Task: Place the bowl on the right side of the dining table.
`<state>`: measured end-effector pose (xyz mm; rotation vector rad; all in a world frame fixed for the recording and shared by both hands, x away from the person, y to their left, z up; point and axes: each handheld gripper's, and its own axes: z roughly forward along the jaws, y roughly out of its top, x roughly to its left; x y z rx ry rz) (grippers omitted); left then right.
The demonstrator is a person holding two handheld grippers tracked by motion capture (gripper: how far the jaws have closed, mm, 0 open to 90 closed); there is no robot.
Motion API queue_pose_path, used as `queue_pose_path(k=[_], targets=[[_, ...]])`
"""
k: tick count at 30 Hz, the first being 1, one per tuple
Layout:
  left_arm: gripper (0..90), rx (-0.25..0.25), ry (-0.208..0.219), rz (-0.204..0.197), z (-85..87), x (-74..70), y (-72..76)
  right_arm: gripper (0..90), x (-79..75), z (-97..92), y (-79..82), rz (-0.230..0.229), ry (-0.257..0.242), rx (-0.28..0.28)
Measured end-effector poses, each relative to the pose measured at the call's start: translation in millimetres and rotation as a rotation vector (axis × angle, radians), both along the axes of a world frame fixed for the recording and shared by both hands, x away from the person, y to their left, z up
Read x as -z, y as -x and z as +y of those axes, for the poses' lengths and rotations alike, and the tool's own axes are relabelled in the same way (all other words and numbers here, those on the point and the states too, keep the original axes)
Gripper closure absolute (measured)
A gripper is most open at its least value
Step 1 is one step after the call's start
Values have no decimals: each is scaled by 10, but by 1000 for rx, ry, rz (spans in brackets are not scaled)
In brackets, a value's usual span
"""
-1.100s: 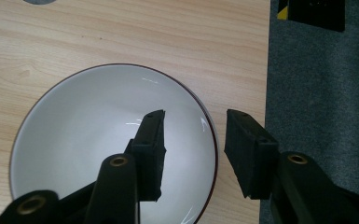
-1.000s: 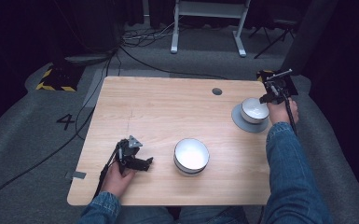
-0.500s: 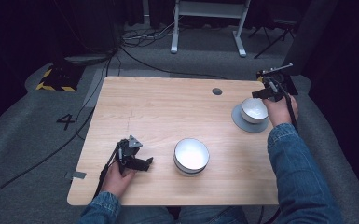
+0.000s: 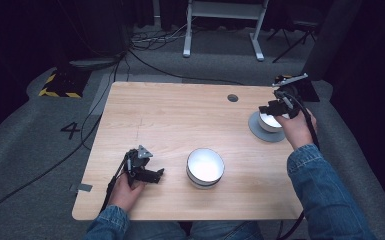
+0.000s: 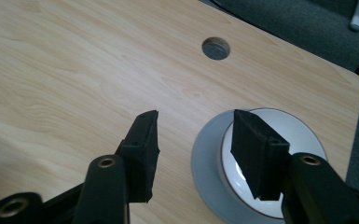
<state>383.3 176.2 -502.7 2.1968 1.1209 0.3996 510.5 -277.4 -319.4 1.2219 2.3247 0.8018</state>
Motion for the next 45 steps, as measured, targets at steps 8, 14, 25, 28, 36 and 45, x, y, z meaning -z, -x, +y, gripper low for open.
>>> queue_pose_path(k=[8,14,25,28,36,45], targets=[[28,-1,3,2,-2,1,0,504,3,89,248,14,-25,-68],[28,-1,3,2,-1,1,0,504,15,132,422,27,-48,-101],[28,-2,2,1,-2,1,1,478,64,149,740,13,-56,-170],[28,-2,2,1,-2,1,1,478,114,160,832,11,-56,-191],[28,-1,4,-1,-1,3,0,465,314,113,971,31,-59,-196],[28,-1,2,-4,-1,3,0,460,560,90,1059,58,-74,-212]])
